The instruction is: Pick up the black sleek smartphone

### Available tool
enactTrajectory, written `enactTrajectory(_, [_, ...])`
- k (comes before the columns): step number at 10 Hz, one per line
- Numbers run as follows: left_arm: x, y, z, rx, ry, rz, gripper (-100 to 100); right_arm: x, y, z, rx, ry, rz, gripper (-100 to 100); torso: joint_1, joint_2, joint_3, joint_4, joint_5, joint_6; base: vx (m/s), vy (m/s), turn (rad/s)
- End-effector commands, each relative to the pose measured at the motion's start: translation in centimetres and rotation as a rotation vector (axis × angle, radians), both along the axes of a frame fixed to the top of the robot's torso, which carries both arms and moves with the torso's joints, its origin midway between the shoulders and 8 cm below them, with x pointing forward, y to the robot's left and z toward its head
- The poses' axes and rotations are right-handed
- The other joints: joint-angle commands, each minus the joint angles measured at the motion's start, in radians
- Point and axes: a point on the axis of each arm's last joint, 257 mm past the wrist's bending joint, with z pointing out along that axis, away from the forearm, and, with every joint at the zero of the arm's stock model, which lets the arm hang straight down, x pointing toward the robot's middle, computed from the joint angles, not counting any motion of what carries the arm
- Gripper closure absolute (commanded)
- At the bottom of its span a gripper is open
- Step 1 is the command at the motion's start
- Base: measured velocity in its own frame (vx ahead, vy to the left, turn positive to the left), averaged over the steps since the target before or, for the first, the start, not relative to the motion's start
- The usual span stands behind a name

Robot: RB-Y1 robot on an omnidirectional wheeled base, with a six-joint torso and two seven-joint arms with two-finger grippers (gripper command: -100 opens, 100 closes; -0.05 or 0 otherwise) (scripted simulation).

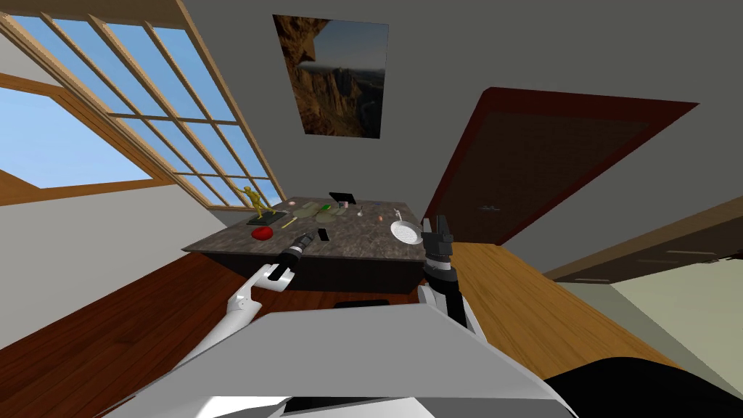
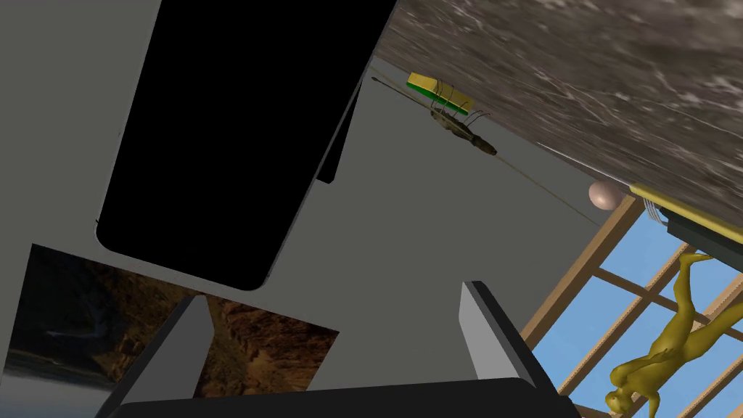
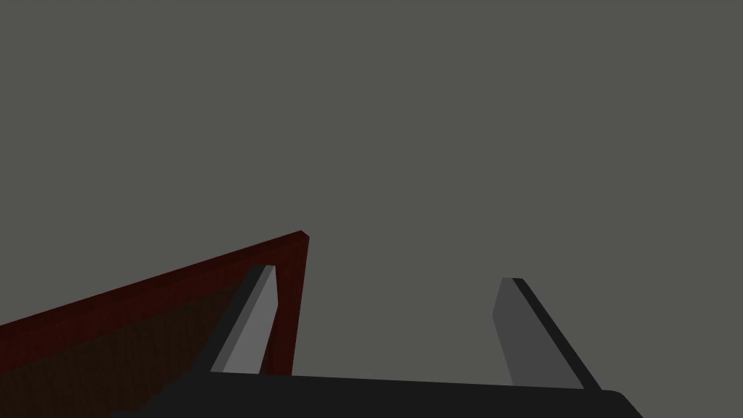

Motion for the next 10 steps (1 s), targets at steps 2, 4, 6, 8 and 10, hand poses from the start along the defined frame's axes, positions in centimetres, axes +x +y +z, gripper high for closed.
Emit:
enactTrajectory(2, [0.7, 0.8, -0.5, 0.006, 0.029, 0.035, -100, 0.0, 0.0, 0.0, 0.0, 0.0, 0.0, 0, 0.0, -0.001, -0.001, 0.0, 0.0, 0.0, -0.041, 0.053, -0.033])
enactTrajectory(4, [2.0, 1.8, -1.0, 0.014, 0.067, 0.08, -100, 0.0, 0.0, 0.0, 0.0, 0.0, 0.0, 0, -0.001, -0.002, -0.001, 0.0, 0.0, 0.0, -0.052, 0.071, -0.074])
enactTrajectory(6, [2.7, 2.6, -1.5, 0.018, 0.101, 0.117, -100, 0.0, 0.0, 0.0, 0.0, 0.0, 0.0, 0, 0.0, -0.001, -0.001, 0.0, 0.0, 0.0, -0.048, 0.061, -0.044])
enactTrajectory(8, [3.4, 3.2, -1.8, 0.021, 0.128, 0.147, -100, 0.0, 0.0, 0.0, 0.0, 0.0, 0.0, 0, -0.001, -0.002, -0.001, -0.001, 0.0, 0.0, -0.034, 0.043, -0.059])
enactTrajectory(10, [4.2, 3.9, -2.0, 0.023, 0.156, 0.178, -100, 0.0, 0.0, 0.0, 0.0, 0.0, 0.0, 0, -0.001, -0.002, -0.001, -0.001, 0.0, 0.0, -0.028, 0.051, -0.069])
